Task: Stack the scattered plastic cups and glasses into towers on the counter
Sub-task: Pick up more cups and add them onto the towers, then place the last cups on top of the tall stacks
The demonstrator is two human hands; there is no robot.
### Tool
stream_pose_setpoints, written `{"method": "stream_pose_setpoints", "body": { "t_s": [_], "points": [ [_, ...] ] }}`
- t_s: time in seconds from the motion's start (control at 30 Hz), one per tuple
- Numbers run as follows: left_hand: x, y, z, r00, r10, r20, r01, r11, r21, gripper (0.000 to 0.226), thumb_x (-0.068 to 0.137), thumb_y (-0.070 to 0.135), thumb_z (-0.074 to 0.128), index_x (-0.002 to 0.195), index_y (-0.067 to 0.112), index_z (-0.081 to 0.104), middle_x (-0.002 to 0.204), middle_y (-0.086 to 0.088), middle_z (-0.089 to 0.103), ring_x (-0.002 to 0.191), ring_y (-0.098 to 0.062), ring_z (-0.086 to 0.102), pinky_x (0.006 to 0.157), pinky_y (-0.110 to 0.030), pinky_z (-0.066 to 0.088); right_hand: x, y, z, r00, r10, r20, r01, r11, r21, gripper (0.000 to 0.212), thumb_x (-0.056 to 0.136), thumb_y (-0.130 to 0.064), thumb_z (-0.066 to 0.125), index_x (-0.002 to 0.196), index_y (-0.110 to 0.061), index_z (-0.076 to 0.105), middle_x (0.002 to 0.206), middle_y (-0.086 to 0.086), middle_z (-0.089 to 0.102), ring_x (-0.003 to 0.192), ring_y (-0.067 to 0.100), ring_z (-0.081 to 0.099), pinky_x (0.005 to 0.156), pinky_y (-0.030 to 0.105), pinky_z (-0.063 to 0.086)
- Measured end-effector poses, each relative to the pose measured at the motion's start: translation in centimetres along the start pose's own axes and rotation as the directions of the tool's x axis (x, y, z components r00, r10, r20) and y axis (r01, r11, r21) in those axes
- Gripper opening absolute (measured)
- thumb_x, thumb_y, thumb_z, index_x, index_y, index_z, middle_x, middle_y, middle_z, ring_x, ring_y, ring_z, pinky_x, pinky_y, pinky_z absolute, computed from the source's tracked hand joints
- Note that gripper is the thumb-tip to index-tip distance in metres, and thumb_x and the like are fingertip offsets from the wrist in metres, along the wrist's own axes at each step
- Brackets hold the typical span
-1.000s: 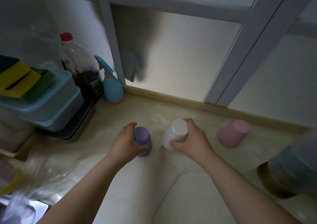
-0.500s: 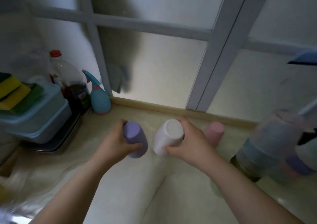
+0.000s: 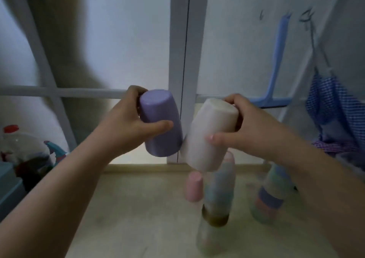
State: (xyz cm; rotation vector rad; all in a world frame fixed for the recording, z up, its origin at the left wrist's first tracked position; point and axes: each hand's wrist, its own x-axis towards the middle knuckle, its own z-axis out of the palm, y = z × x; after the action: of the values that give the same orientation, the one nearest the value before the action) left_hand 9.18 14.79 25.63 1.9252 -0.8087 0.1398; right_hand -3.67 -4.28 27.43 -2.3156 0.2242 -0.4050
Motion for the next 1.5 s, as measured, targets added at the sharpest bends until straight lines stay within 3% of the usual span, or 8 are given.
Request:
{"method": "stream_pose_setpoints", "body": {
  "t_s": [0.2,0.37,0.63,0.77,1.0,1.17,1.33,1.5],
  "points": [
    [1.7,8.5,6.7,0.988,0.146,0.043,-0.142,0.986,-0.092,0.051,0.067,0.027,0.076,0.107,0.026,0.044,0.09,0.011,0.057,0.076,-0.008,0.056,0.059,-0.02,0.045,-2.1,4.7,-9.8,0.991,-0.062,-0.119,0.069,0.996,0.061,0.053,0.059,-0.036,0.077,0.103,-0.039,0.048,0.097,-0.008,0.062,0.09,0.014,0.062,0.074,0.036,0.055],
    [2.8,12.6,15.8,0.983,0.167,0.077,-0.159,0.982,-0.1,0.053,0.066,0.031,0.074,0.109,0.03,0.043,0.094,0.015,0.056,0.079,-0.005,0.056,0.059,-0.019,0.047,-2.8,11.4,-16.7,0.986,-0.032,-0.166,0.038,0.999,0.033,0.058,0.06,-0.037,0.077,0.109,-0.04,0.048,0.104,-0.011,0.061,0.095,0.01,0.061,0.077,0.035,0.054],
    [3.6,11.0,27.8,0.997,-0.023,0.08,0.026,0.999,-0.041,0.062,0.062,0.031,0.078,0.113,0.03,0.042,0.097,0.013,0.054,0.087,-0.005,0.055,0.067,-0.026,0.05,-0.1,22.8,-19.4,0.996,0.047,-0.07,-0.042,0.996,0.075,0.062,0.062,-0.029,0.082,0.109,-0.043,0.044,0.102,-0.023,0.054,0.097,0.004,0.055,0.076,0.027,0.052],
    [3.8,10.2,29.6,0.993,-0.12,0.025,0.12,0.993,-0.014,0.064,0.066,0.027,0.077,0.118,0.021,0.041,0.105,0.006,0.052,0.089,-0.015,0.054,0.061,-0.019,0.042,1.8,25.4,-18.3,0.999,0.034,-0.037,-0.03,0.994,0.106,0.06,0.066,-0.026,0.08,0.111,-0.04,0.043,0.1,-0.023,0.053,0.092,0.001,0.054,0.07,0.017,0.047],
    [4.0,9.7,29.5,0.987,-0.154,-0.041,0.154,0.988,-0.015,0.06,0.066,0.024,0.077,0.116,0.022,0.044,0.101,0.005,0.056,0.08,0.0,0.051,0.057,-0.016,0.039,2.8,28.3,-15.5,0.99,0.088,0.108,-0.099,0.991,0.094,0.065,0.067,-0.031,0.078,0.121,-0.037,0.042,0.113,-0.013,0.055,0.102,0.009,0.054,0.082,0.029,0.052],
    [5.0,10.9,29.2,0.989,-0.104,-0.106,0.101,0.994,-0.037,0.056,0.066,0.027,0.078,0.112,0.027,0.045,0.093,0.019,0.054,0.084,-0.004,0.054,0.063,-0.022,0.047,2.8,28.7,-15.7,0.988,0.088,0.13,-0.101,0.99,0.098,0.068,0.065,-0.031,0.079,0.122,-0.038,0.041,0.117,-0.014,0.053,0.109,0.012,0.052,0.09,0.037,0.053],
    [6.8,13.7,29.3,0.993,-0.015,-0.115,0.006,0.996,-0.084,0.058,0.065,0.031,0.078,0.113,0.026,0.046,0.096,0.01,0.057,0.084,-0.011,0.055,0.063,-0.024,0.047,2.5,28.3,-17.1,0.985,0.09,0.148,-0.098,0.994,0.045,0.076,0.072,-0.03,0.076,0.135,-0.03,0.034,0.119,-0.014,0.047,0.113,0.011,0.049,0.091,0.028,0.046],
    [8.0,15.8,31.1,0.998,0.041,-0.054,-0.047,0.994,-0.103,0.061,0.07,0.031,0.073,0.121,0.019,0.043,0.108,0.002,0.054,0.087,-0.011,0.053,0.066,-0.021,0.048,0.9,28.0,-18.6,0.996,0.084,0.024,-0.084,0.996,0.008,0.071,0.074,-0.032,0.074,0.133,-0.03,0.035,0.125,-0.01,0.049,0.115,0.011,0.049,0.096,0.032,0.047]
  ]
}}
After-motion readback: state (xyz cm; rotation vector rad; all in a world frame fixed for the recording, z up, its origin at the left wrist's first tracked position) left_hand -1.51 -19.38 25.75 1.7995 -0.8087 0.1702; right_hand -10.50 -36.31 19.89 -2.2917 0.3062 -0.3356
